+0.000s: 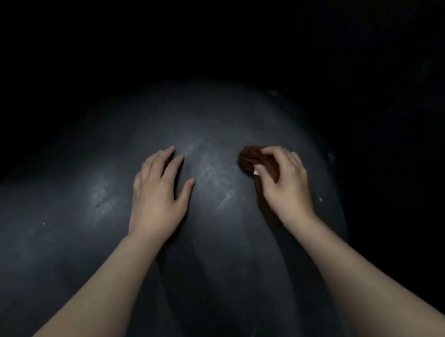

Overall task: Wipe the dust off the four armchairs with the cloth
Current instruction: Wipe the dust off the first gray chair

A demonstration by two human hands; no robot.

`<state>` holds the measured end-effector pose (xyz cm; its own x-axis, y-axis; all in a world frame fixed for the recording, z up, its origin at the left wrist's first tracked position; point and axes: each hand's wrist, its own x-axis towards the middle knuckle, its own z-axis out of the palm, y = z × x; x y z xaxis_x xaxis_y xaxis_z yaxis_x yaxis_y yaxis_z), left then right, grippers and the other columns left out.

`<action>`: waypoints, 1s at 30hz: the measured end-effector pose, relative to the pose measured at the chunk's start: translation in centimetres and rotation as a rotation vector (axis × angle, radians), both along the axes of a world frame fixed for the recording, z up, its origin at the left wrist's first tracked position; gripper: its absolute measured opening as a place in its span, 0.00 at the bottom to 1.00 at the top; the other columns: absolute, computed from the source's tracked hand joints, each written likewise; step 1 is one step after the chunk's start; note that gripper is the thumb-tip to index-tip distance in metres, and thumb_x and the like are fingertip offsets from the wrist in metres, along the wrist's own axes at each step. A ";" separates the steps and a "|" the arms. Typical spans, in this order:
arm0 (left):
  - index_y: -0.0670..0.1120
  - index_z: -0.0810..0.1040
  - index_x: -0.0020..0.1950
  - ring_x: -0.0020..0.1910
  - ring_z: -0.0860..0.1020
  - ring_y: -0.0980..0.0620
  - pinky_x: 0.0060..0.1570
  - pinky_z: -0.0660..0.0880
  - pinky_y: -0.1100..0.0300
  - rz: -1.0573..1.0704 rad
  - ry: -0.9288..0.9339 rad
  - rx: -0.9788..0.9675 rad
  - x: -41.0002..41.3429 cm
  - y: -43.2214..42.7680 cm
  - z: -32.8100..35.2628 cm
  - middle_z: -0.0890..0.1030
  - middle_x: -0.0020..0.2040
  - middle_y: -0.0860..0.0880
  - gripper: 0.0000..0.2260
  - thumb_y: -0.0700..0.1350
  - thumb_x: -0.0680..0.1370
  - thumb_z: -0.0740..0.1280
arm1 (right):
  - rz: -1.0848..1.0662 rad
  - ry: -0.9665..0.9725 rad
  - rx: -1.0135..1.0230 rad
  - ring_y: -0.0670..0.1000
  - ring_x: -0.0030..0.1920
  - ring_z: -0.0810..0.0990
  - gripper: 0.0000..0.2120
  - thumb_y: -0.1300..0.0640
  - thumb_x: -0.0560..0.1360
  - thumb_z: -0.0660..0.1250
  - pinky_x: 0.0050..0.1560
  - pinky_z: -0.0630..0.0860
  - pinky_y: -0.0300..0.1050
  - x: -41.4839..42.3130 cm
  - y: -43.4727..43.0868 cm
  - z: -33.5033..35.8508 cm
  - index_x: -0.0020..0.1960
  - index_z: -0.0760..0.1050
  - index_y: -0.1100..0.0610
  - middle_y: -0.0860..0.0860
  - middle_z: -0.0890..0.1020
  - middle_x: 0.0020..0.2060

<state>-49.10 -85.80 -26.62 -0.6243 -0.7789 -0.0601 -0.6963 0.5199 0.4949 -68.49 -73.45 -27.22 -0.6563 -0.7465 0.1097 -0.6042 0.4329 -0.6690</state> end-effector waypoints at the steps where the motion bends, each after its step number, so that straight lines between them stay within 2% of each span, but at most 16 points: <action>1: 0.43 0.73 0.71 0.74 0.63 0.45 0.70 0.60 0.46 -0.001 0.001 0.001 -0.3 -0.1 0.0 0.69 0.73 0.46 0.22 0.49 0.79 0.68 | 0.034 -0.001 -0.001 0.58 0.51 0.77 0.10 0.61 0.73 0.69 0.54 0.70 0.45 0.8 -0.3 0.0 0.54 0.78 0.60 0.55 0.82 0.50; 4: 0.43 0.72 0.72 0.74 0.63 0.45 0.70 0.59 0.48 -0.029 -0.013 0.005 -0.7 -0.5 0.0 0.69 0.74 0.45 0.22 0.50 0.79 0.67 | 0.206 -0.028 0.013 0.55 0.51 0.77 0.11 0.61 0.72 0.69 0.55 0.72 0.45 2.7 0.6 0.3 0.55 0.78 0.59 0.53 0.82 0.51; 6: 0.43 0.72 0.72 0.74 0.62 0.45 0.71 0.59 0.48 -0.049 -0.025 0.008 -0.9 -0.9 0.2 0.69 0.74 0.46 0.23 0.50 0.79 0.67 | 0.225 -0.050 0.002 0.54 0.52 0.77 0.11 0.61 0.72 0.69 0.56 0.72 0.44 2.7 1.7 0.7 0.55 0.79 0.59 0.53 0.82 0.51; 8: 0.43 0.72 0.72 0.73 0.63 0.45 0.70 0.60 0.47 -0.073 -0.033 0.005 -1.1 -1.3 0.2 0.69 0.73 0.45 0.23 0.50 0.79 0.67 | 0.106 -0.040 -0.016 0.55 0.52 0.78 0.11 0.60 0.72 0.69 0.58 0.71 0.43 1.5 2.6 0.8 0.54 0.79 0.60 0.54 0.82 0.51; 12: 0.42 0.73 0.71 0.73 0.64 0.44 0.70 0.61 0.45 -0.120 -0.043 0.003 -1.6 -1.9 0.2 0.70 0.73 0.45 0.23 0.50 0.79 0.67 | -0.305 -0.046 0.019 0.61 0.55 0.77 0.10 0.61 0.75 0.68 0.58 0.68 0.46 -2.7 2.8 0.5 0.56 0.77 0.62 0.59 0.80 0.52; 14: 0.42 0.73 0.71 0.73 0.65 0.44 0.70 0.61 0.45 -0.135 -0.035 -0.003 -2.0 -2.0 0.1 0.70 0.73 0.45 0.22 0.50 0.79 0.67 | -0.341 -0.033 0.036 0.62 0.55 0.76 0.10 0.62 0.75 0.69 0.57 0.68 0.46 -3.3 1.4 0.2 0.56 0.77 0.62 0.59 0.80 0.52; 17: 0.42 0.73 0.71 0.72 0.65 0.44 0.70 0.62 0.44 -0.142 -0.023 -0.016 -2.5 -2.3 -0.3 0.70 0.72 0.45 0.21 0.50 0.80 0.66 | -0.195 0.034 0.022 0.62 0.51 0.76 0.10 0.62 0.73 0.69 0.54 0.68 0.48 -1.8 -1.5 -0.1 0.54 0.77 0.62 0.58 0.81 0.50; 21: 0.43 0.74 0.70 0.71 0.65 0.45 0.69 0.63 0.45 -0.145 -0.022 -0.026 -3.1 -2.5 -0.4 0.71 0.72 0.45 0.25 0.56 0.78 0.60 | 0.179 0.030 0.028 0.57 0.51 0.77 0.12 0.61 0.73 0.68 0.56 0.71 0.45 0.7 -0.2 0.6 0.55 0.78 0.61 0.55 0.81 0.52; 24: 0.43 0.74 0.70 0.71 0.66 0.45 0.68 0.64 0.45 -0.186 -0.015 -0.041 -3.6 -2.8 -0.3 0.71 0.72 0.45 0.26 0.57 0.78 0.58 | 0.248 0.034 0.026 0.55 0.52 0.77 0.11 0.60 0.74 0.68 0.58 0.72 0.43 0.0 1.8 0.8 0.56 0.78 0.60 0.53 0.82 0.53; 26: 0.43 0.74 0.70 0.71 0.66 0.44 0.68 0.64 0.45 -0.206 -0.018 -0.041 -3.8 -3.3 -0.2 0.71 0.72 0.45 0.26 0.57 0.78 0.58 | 0.077 0.064 0.016 0.57 0.52 0.77 0.11 0.58 0.75 0.66 0.58 0.69 0.43 -1.5 1.7 0.5 0.56 0.78 0.61 0.56 0.82 0.52; 30: 0.43 0.73 0.71 0.72 0.66 0.45 0.68 0.65 0.43 -0.224 -0.030 -0.031 -4.4 -4.5 -0.3 0.70 0.72 0.46 0.26 0.57 0.78 0.57 | -0.515 -0.020 0.050 0.61 0.56 0.76 0.11 0.61 0.77 0.67 0.57 0.68 0.46 -4.3 -2.2 0.4 0.59 0.77 0.63 0.59 0.80 0.54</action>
<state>-53.47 -90.25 -26.95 -0.7800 -0.6229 -0.0599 -0.5762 0.6776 0.4570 -72.81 -75.65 -26.82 -0.9418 -0.3297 0.0656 -0.2911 0.7024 -0.6495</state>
